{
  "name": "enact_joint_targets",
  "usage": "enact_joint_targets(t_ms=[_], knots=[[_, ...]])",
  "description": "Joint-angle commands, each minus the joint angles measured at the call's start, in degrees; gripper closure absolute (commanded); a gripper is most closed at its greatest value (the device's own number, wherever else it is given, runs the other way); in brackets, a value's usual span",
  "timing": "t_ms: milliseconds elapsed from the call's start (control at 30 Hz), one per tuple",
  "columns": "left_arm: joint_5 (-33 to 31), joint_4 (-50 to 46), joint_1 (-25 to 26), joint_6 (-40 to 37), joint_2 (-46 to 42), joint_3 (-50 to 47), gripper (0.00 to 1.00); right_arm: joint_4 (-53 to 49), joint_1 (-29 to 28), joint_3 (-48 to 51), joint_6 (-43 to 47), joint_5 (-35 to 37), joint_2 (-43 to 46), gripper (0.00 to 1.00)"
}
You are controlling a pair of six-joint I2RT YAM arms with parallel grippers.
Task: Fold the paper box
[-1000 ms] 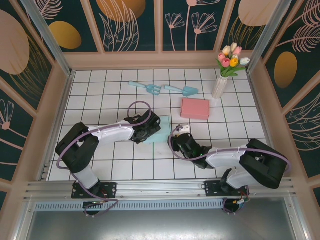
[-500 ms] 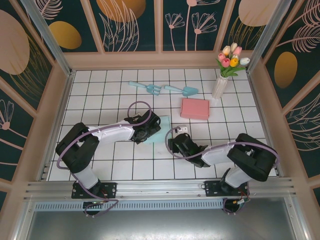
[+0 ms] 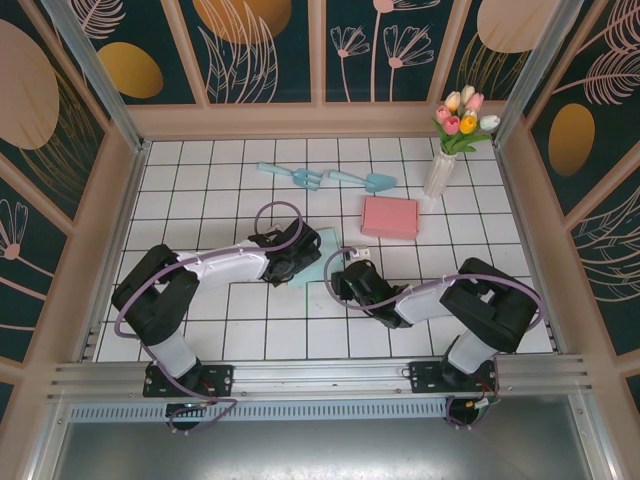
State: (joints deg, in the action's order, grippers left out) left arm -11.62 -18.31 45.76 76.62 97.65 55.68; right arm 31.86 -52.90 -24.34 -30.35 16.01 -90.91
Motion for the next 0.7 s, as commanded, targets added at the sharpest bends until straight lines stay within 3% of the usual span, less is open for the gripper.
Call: enact_joint_targets(t_ms=[0,233,433,500,567,633,667], knots=[[1.5,-3.1,0.5,-1.2,-1.0,-1.8,0.08,0.5,0.9,0.9,0.1,0.8,3.0,0.61],[-0.9,-3.0,0.5,-4.0,-6.5,-0.4,0.05,-2.5,1.0,3.7,-1.7,0.9,10.1,0.61],[-5.8,2.3,0.5,-12.0,-13.6,-1.5,0.04,-5.6,1.0,8.0,-4.0,1.9,21.9,0.63],[-9.2,6.3,0.5,-18.3,-15.3,-2.2,0.02,-6.8,1.1,8.6,-3.7,1.2,24.6,0.72],[-11.1,12.9,0.3,-26.5,-15.9,-3.2,0.02,-8.3,1.0,8.9,-3.5,0.5,27.0,0.88],[-8.3,17.9,-0.7,-33.1,-14.6,-3.0,0.01,-8.4,1.0,9.6,-3.5,-0.9,28.6,1.00],[-5.9,19.3,-1.7,-35.8,-13.1,-2.3,0.01,-8.1,1.0,10.0,-4.1,-1.5,29.7,1.00]])
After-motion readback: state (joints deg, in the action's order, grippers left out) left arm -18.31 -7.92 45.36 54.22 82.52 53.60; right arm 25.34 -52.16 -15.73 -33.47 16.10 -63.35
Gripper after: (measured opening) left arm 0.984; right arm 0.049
